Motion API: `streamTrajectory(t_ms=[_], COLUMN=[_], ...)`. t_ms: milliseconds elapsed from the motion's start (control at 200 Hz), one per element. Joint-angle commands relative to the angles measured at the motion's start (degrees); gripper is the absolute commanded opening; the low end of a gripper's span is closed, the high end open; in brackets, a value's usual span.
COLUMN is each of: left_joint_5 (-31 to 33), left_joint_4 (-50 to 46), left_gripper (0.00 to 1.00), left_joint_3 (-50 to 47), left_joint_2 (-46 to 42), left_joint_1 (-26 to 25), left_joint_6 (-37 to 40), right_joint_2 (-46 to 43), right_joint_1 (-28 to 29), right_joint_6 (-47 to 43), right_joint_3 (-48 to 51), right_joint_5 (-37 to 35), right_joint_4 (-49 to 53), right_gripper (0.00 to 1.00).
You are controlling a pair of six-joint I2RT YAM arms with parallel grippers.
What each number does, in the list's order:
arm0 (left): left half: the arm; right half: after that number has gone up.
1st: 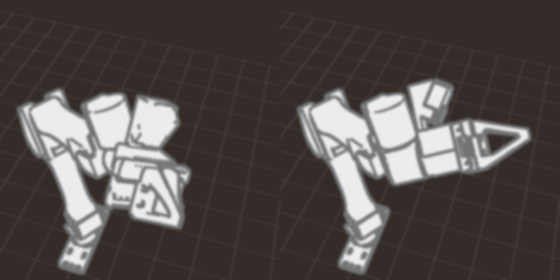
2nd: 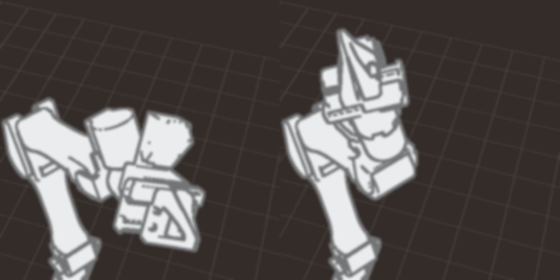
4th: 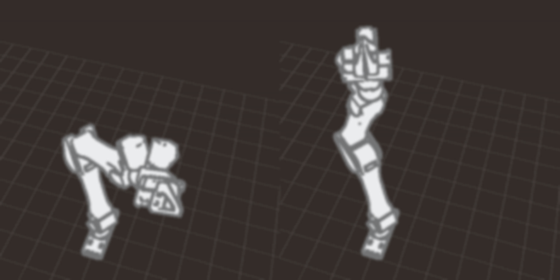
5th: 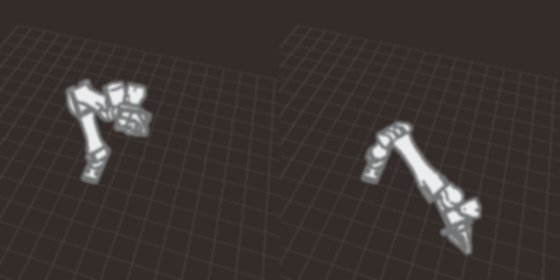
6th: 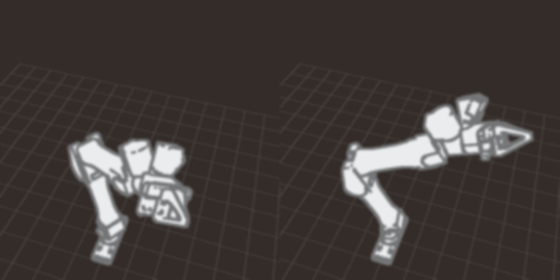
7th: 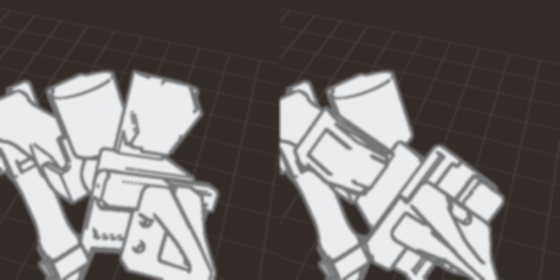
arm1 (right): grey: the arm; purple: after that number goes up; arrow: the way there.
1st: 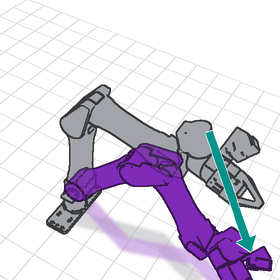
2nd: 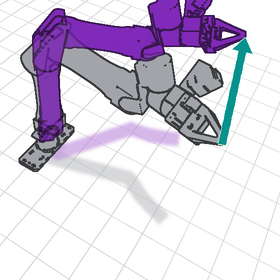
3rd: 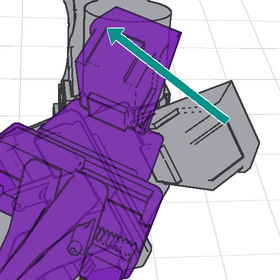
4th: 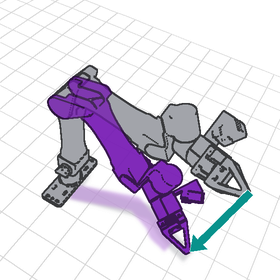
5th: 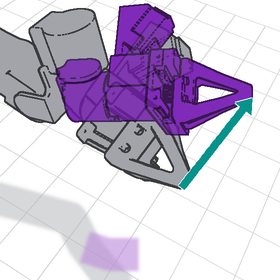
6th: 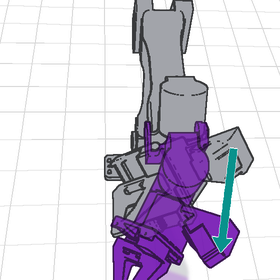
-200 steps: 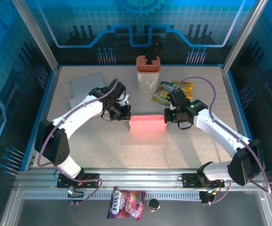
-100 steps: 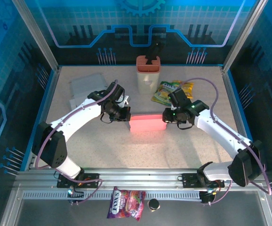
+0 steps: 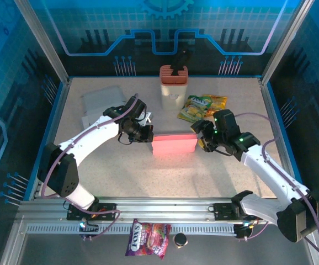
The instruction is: Fold the paper box
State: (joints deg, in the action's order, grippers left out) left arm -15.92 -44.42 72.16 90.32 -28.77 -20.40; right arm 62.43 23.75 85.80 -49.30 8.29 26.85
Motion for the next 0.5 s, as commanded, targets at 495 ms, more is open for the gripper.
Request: streamTrajectory(t_ms=[495], left_joint_5=[2.20], left_joint_4=[-3.48], left_gripper=[0.00], left_joint_3=[-0.47], left_joint_2=[2.27], left_joint_1=[-0.75], left_joint_6=[1.14], right_joint_2=[1.10], right_joint_1=[-4.94], right_joint_6=[11.04], right_joint_3=[9.41], right_joint_5=[4.49], right_joint_4=[-12.15], right_gripper=[0.53])
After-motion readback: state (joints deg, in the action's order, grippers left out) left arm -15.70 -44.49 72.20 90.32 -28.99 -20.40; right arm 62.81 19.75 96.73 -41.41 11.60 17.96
